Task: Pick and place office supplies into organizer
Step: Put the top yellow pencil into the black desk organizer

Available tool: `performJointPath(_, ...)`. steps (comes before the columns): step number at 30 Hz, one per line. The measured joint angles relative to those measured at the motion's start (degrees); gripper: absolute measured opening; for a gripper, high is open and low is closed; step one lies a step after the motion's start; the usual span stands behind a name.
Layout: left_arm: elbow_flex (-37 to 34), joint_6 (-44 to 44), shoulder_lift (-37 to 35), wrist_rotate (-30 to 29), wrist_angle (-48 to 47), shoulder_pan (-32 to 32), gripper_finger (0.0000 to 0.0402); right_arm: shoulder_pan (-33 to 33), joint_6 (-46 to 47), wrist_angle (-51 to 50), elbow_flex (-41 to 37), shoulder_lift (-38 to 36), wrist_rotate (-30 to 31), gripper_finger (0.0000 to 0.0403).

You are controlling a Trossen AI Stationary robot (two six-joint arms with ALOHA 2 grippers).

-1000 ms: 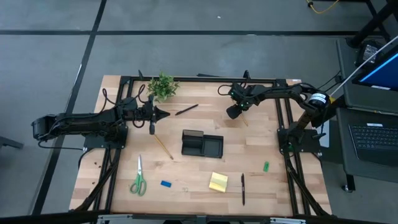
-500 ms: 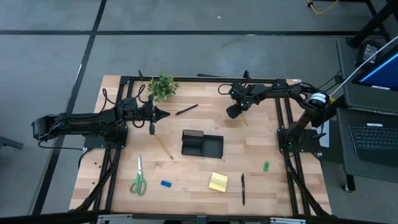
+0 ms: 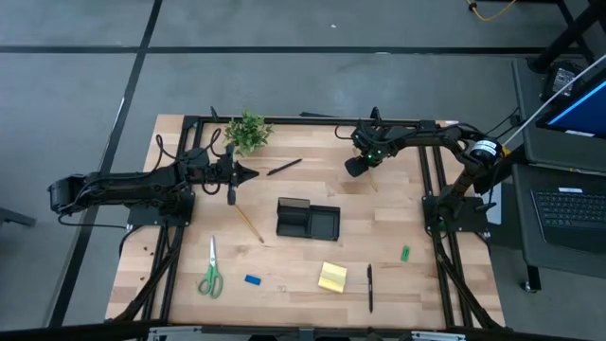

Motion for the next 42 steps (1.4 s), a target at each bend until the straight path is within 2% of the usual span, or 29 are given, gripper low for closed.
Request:
performJointPath(10,0.0,0.0,0.0,0.0,0.0,0.0,0.0005,1.7,-0.4,0.1,0.0,0.0,3.4,0.0113)
performJointPath(21,0.0,0.0,0.0,0.0,0.1,0.0,0.0005,1.8,-3.2,0.6,-0.1,0.0,3.5,0.0113)
performJointPath(42,0.0,0.0,0.0,0.0,0.1,0.0,0.0002,1.7,-1.4,0.7,-0.1,0.0,3.4,0.0113)
